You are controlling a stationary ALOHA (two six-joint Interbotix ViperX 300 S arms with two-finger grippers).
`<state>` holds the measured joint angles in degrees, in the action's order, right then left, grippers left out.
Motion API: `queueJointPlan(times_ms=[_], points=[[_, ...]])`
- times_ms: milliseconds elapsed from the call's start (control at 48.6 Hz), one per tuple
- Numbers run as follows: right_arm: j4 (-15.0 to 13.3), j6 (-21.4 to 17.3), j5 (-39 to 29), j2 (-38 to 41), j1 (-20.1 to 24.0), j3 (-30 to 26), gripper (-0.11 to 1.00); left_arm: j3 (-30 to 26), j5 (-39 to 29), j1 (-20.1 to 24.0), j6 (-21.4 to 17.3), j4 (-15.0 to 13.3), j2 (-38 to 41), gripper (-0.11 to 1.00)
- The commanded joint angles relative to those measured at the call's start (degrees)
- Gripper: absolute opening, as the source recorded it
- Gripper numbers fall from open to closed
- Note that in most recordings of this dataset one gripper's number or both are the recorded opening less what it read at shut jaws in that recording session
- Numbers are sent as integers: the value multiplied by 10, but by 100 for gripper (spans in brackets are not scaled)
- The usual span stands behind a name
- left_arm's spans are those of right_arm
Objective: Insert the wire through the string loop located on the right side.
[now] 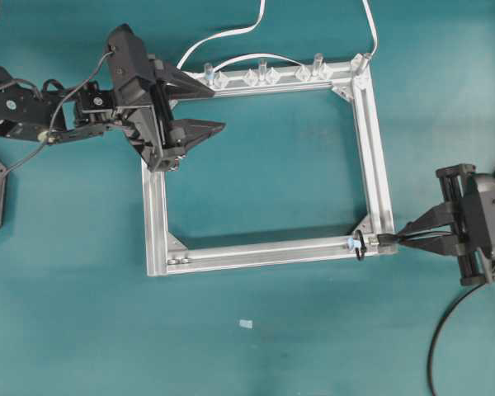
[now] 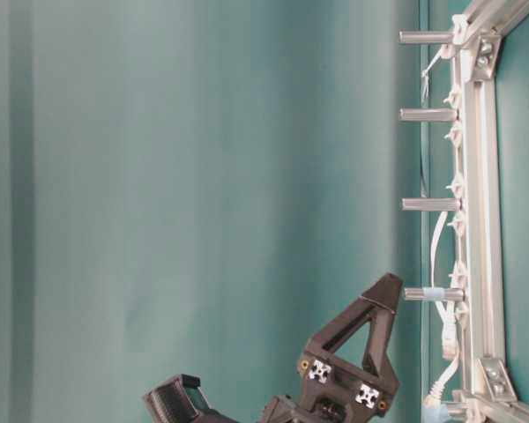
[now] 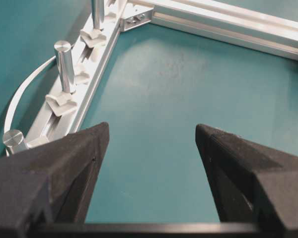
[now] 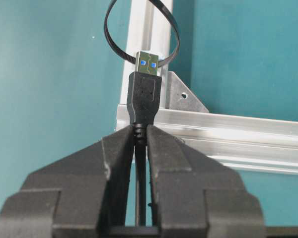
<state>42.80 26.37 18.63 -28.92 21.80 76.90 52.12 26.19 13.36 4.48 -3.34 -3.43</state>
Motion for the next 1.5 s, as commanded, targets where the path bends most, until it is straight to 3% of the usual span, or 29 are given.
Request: queueJointPlan(times_ms=[0, 1174, 1483], points=[[-2, 1, 4, -1, -1, -5, 11, -11, 4, -2, -2, 1, -11, 75], [-2, 1, 4, 13, -1, -11, 11, -11, 4, -2, -3, 1, -11, 75], [-12, 2, 6, 38, -1, -37, 11, -11, 4, -2, -4, 2, -11, 75]])
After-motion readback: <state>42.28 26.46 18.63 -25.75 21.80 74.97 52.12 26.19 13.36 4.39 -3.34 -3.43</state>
